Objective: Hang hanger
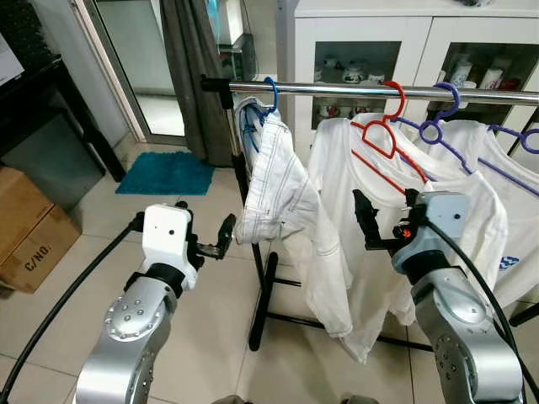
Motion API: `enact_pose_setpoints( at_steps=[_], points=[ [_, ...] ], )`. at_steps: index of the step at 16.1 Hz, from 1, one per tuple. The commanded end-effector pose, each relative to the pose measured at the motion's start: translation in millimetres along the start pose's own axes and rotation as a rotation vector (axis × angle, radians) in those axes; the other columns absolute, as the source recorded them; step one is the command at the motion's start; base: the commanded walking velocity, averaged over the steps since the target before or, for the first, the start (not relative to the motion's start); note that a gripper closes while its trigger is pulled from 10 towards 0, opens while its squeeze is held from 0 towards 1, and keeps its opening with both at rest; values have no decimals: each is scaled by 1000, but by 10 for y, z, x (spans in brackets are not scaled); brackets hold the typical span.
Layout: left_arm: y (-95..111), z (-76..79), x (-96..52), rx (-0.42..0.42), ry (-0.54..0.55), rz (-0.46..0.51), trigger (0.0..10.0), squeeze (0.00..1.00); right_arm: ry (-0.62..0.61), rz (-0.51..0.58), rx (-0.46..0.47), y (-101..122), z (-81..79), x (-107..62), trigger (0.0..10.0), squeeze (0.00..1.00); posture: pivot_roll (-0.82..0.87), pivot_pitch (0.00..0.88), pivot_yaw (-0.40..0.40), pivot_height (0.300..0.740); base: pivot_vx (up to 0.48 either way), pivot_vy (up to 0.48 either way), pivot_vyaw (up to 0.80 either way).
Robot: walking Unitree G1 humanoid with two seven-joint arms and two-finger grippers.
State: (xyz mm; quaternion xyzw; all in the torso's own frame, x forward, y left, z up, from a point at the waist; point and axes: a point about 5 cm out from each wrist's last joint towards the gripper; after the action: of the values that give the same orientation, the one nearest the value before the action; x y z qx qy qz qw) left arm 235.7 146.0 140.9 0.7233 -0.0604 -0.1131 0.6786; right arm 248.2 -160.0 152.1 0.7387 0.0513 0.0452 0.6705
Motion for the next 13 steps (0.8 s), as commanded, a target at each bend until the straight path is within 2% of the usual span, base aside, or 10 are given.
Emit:
enact_pose_setpoints(
  at_steps=[1,2,3,4,5,7,11,13],
  points=[
    [5,9,21,18,-2,8,10000,0,21,15,-22,42,-22,34,10000,0,-95,38,113,740,0,0,0],
    [9,15,28,18,-5,11,10000,0,9,16,-61,50,-24,44,10000,0,-100,38,110,740,0,0,0],
    [42,16,48,8,-5,24,10000,110,3,48,-51,94,-42,72,10000,0,-100,40,101,740,240,0,0],
    [63,11,52,9,0,33,10000,310,14,61,-31,116,-48,80,10000,0,-97,44,92,740,247,0,0],
    [64,2,42,15,7,34,10000,325,58,14,-10,77,-74,80,10000,0,-94,50,86,740,247,0,0],
    [53,7,13,22,10,29,10000,325,97,35,19,97,-108,62,10000,0,-81,58,81,740,244,0,0],
    [93,-35,-17,44,11,36,10000,310,133,98,-119,174,-221,110,10000,0,-64,74,86,740,262,0,800],
    [115,-53,-18,48,14,41,10000,306,131,81,-80,186,-233,130,10000,0,-58,82,88,740,264,0,0]
  ],
)
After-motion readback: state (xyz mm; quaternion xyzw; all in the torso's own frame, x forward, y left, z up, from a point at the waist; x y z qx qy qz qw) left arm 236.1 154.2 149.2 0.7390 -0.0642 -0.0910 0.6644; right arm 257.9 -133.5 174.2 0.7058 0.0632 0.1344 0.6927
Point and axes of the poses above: a point about 5 cm out from each wrist's last joint towards the gripper, its own x axis pointing out of the wrist towards the gripper, its own y axis along the axis of the wrist's last joint, z = x × y, and after that the axes turned 1 degree about x, right-handed
